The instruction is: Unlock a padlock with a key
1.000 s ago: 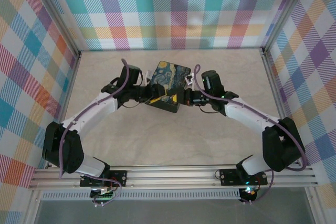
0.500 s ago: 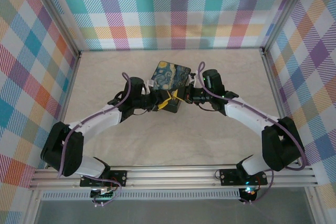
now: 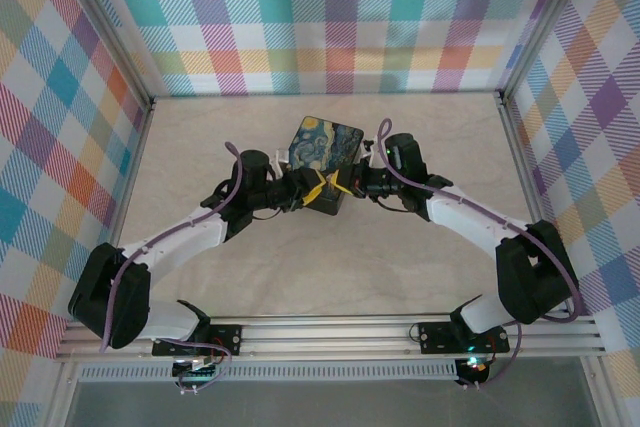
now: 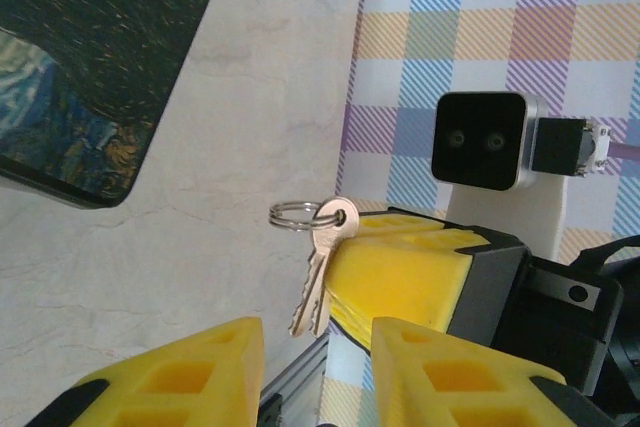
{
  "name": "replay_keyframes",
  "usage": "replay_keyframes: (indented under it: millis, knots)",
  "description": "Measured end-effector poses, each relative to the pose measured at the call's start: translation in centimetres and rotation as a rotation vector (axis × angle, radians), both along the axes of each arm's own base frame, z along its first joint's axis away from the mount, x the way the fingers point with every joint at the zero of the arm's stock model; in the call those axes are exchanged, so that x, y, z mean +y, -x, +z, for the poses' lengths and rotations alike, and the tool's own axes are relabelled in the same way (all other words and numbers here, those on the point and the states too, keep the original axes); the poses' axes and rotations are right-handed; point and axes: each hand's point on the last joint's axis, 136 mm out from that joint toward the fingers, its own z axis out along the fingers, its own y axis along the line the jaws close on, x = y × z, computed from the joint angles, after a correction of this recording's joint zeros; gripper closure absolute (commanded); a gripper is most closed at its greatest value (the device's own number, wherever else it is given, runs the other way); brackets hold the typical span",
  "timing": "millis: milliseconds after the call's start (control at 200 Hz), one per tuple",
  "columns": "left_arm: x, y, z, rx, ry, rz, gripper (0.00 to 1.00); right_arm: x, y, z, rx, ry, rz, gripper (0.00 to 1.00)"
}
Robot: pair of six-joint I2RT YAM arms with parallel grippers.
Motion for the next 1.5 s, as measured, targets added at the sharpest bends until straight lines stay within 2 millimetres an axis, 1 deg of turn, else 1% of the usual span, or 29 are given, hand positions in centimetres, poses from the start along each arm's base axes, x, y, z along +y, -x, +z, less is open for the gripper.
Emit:
replay_keyframes:
  millis: [100, 285, 595, 800, 950, 1500]
  knots:
    - [-0.5, 0.0, -0.4, 0.011, 0.006, -0.006, 0.70, 0.1, -0.2, 0.1, 0.002, -0.012, -0.006, 0.91]
    - [-0.8, 0.0, -1.2, 0.031, -0.003, -0.010, 0.70, 0.0, -0.1, -0.5, 0.022, -0.016, -0.014, 0.91]
    - [-0.9, -0.1, -0.9, 0.020, 0.005, -0.010, 0.73, 0.3, -0.1, -0.3, 0.024, -0.041, -0.010, 0.91]
    - [-0.9, -0.1, -0.9, 0.019, 0.005, -0.010, 0.77, 0.4, -0.1, -0.6, 0.033, -0.043, -0.004, 0.91]
    - [-0.9, -0.1, -0.9, 0.020, 0.005, -0.010, 0.79, 0.5, -0.1, -0.6, 0.032, -0.046, 0.000, 0.91]
    - [-0.8, -0.2, -1.1, 0.021, -0.004, -0.006, 0.94, 0.4, -0.2, -0.4, 0.025, -0.050, -0.002, 0.91]
